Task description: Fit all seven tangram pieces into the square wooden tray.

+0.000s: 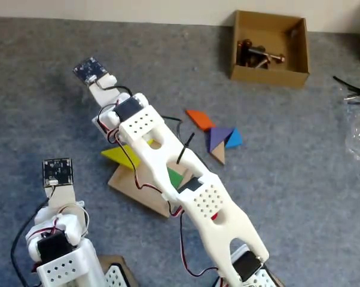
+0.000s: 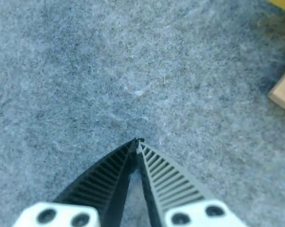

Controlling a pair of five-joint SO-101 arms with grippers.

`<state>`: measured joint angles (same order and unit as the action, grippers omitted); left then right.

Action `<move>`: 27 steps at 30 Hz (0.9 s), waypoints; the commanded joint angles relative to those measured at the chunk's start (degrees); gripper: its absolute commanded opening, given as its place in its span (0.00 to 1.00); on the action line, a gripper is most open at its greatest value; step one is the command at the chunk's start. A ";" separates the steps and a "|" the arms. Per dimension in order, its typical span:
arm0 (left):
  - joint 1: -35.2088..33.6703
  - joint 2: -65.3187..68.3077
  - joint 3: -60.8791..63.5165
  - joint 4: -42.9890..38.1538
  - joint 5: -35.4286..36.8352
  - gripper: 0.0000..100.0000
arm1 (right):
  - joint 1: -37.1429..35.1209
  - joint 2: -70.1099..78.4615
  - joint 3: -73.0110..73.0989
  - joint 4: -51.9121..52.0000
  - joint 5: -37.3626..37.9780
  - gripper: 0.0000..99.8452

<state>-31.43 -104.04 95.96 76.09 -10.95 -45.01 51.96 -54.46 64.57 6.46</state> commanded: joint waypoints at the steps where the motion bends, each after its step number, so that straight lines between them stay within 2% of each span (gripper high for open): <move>1: 0.84 -0.31 1.19 0.53 0.53 0.01 | -0.75 -0.40 -2.86 -1.10 0.09 0.01; 17: 0.84 -0.31 1.19 0.53 0.53 0.01 | -4.26 4.26 -3.38 3.21 0.00 0.01; 27: 0.84 -0.31 1.19 0.53 0.53 0.01 | -4.26 4.09 -3.56 11.30 0.00 0.01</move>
<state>-31.43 -104.04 95.96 76.09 -10.95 -48.79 57.85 -54.46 73.80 6.29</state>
